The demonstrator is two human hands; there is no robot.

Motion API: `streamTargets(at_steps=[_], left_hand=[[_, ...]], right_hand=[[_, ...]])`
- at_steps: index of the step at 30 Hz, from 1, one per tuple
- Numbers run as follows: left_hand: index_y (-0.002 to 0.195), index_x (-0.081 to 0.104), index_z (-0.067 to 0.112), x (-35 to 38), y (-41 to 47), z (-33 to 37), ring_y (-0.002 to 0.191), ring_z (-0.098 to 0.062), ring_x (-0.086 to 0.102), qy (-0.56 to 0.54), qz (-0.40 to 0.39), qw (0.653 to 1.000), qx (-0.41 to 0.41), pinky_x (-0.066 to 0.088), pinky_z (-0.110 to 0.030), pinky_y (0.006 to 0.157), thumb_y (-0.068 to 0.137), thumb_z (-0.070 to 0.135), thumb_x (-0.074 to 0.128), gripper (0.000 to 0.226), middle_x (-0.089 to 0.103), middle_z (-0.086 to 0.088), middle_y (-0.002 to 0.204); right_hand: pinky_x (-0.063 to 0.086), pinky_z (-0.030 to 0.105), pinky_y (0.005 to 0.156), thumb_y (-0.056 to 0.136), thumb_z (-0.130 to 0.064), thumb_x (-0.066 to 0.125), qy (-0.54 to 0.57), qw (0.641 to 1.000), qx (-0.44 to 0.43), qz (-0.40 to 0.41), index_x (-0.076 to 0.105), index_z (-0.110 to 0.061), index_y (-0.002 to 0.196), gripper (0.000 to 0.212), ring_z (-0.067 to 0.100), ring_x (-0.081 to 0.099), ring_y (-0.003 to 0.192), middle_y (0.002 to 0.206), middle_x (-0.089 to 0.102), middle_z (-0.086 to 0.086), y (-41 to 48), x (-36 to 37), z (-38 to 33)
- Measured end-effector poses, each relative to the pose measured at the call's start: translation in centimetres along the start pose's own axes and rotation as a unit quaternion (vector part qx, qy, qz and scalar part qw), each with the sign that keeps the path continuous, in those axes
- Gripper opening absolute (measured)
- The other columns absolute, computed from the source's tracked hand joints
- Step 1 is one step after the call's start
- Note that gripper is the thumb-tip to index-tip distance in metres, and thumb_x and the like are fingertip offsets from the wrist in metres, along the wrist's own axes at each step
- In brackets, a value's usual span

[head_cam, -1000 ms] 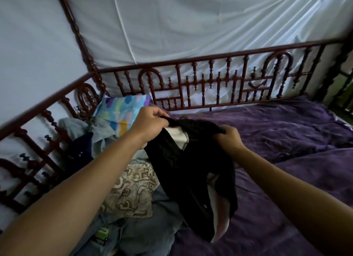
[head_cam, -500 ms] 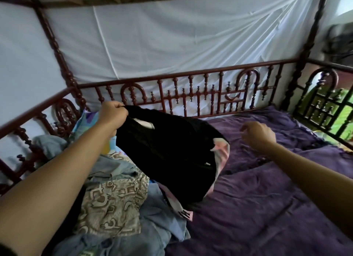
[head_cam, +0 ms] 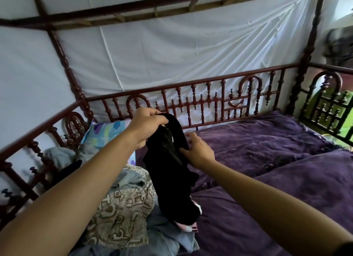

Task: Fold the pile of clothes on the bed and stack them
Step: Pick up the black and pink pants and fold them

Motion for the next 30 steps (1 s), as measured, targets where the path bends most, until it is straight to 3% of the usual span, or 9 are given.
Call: streamTargets(at_steps=[4, 9, 12, 14, 19, 22, 24, 27, 30], left_hand=[[0.077, 0.066, -0.001, -4.0, 0.0, 0.3, 0.060, -0.019, 0.058, 0.013, 0.060, 0.998, 0.020, 0.044, -0.029, 0.059, 0.075, 0.006, 0.067, 0.007, 0.059, -0.010, 0.065], [0.067, 0.061, -0.001, -15.7, 0.5, -4.6, 0.058, -0.020, 0.053, 0.156, 0.236, 0.959, -0.023, 0.040, -0.027, 0.053, 0.072, 0.009, 0.068, 0.013, 0.052, -0.008, 0.060], [0.077, 0.062, -0.007, -15.6, 1.9, -8.3, 0.067, -0.028, 0.062, 0.135, 0.176, 0.973, -0.062, 0.053, -0.038, 0.061, 0.076, 0.013, 0.068, 0.021, 0.058, -0.018, 0.069], [0.080, 0.062, 0.000, -13.2, 3.1, -8.5, 0.071, -0.024, 0.058, 0.097, 0.136, 0.985, -0.053, 0.044, -0.035, 0.065, 0.080, 0.015, 0.065, 0.016, 0.056, -0.015, 0.073], [0.070, 0.063, 0.016, -7.2, 5.4, -3.9, 0.062, -0.020, 0.054, -0.051, 0.126, 0.991, 0.015, 0.041, -0.029, 0.058, 0.084, 0.014, 0.054, 0.017, 0.059, -0.003, 0.064], [0.073, 0.065, 0.018, -2.0, 5.9, 0.9, 0.074, -0.016, 0.057, -0.074, 0.016, 0.993, 0.088, 0.043, -0.029, 0.069, 0.079, 0.028, 0.059, 0.013, 0.062, -0.002, 0.075], [0.077, 0.065, 0.019, 2.4, 5.7, 3.4, 0.064, -0.011, 0.058, -0.100, -0.142, 0.980, 0.095, 0.046, -0.021, 0.059, 0.076, 0.039, 0.069, 0.020, 0.062, 0.000, 0.073], [0.098, 0.066, 0.009, 7.9, 5.7, 5.2, 0.068, -0.011, 0.067, -0.089, -0.319, 0.941, 0.064, 0.053, -0.018, 0.059, 0.076, 0.011, 0.068, 0.022, 0.069, -0.003, 0.081], [0.101, 0.065, 0.004, 13.7, 7.6, 6.2, 0.072, -0.013, 0.070, -0.037, -0.309, 0.948, 0.064, 0.056, -0.021, 0.066, 0.074, -0.015, 0.057, 0.034, 0.073, -0.003, 0.082]], right_hand=[[0.042, 0.035, 0.073, 0.093, -0.021, 0.048, -0.181, 0.977, 0.059, -0.092, 0.053, -0.019, 0.116, 0.024, 0.031, 0.062, 0.101, 0.114, 0.063, 0.008, 0.4, 2.4, 4.3], [0.055, 0.026, 0.069, 0.090, -0.006, 0.055, -0.200, 0.957, 0.111, -0.177, 0.062, 0.000, 0.092, 0.010, 0.031, 0.066, 0.093, 0.101, 0.064, 0.019, 1.4, -4.5, 9.8], [0.056, 0.029, 0.080, 0.091, -0.002, 0.053, 0.028, 0.984, 0.136, -0.108, 0.061, -0.003, 0.119, 0.029, 0.025, 0.064, 0.089, 0.112, 0.064, 0.018, 2.5, -11.7, 8.1], [0.053, 0.042, 0.088, 0.089, 0.002, 0.052, 0.159, 0.978, 0.124, -0.058, 0.062, 0.000, 0.111, 0.025, 0.029, 0.063, 0.088, 0.100, 0.065, 0.018, 2.5, -15.1, 6.1], [0.047, 0.022, 0.051, 0.082, -0.007, 0.054, 0.402, 0.904, 0.112, 0.094, 0.063, -0.010, 0.070, 0.015, 0.011, 0.057, 0.046, 0.051, 0.058, 0.000, -0.4, -21.1, 5.5], [0.051, 0.021, 0.053, 0.079, -0.034, 0.066, 0.405, 0.908, 0.060, 0.087, 0.074, -0.017, 0.065, 0.024, 0.012, 0.066, 0.056, 0.065, 0.069, -0.001, -2.9, -24.2, 6.8], [0.054, 0.020, 0.061, 0.073, -0.050, 0.076, 0.323, 0.946, 0.004, 0.028, 0.077, -0.021, 0.084, 0.031, 0.013, 0.071, 0.072, 0.083, 0.074, 0.001, -4.6, -26.1, 7.3], [0.053, 0.020, 0.071, 0.065, -0.035, 0.085, 0.227, 0.974, -0.011, 0.002, 0.072, -0.023, 0.100, 0.040, 0.014, 0.070, 0.087, 0.096, 0.074, 0.002, -7.1, -29.4, 11.1], [0.055, 0.024, 0.073, 0.068, -0.025, 0.083, 0.211, 0.977, 0.019, 0.029, 0.072, -0.020, 0.104, 0.038, 0.022, 0.071, 0.091, 0.100, 0.074, 0.007, -8.9, -32.6, 16.4]])
Point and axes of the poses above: each hand's wrist, its own y-axis towards the middle knuckle, its own x-axis out of the palm, z = x × y, the point moved 9 cm from there along y, towards the middle knuckle
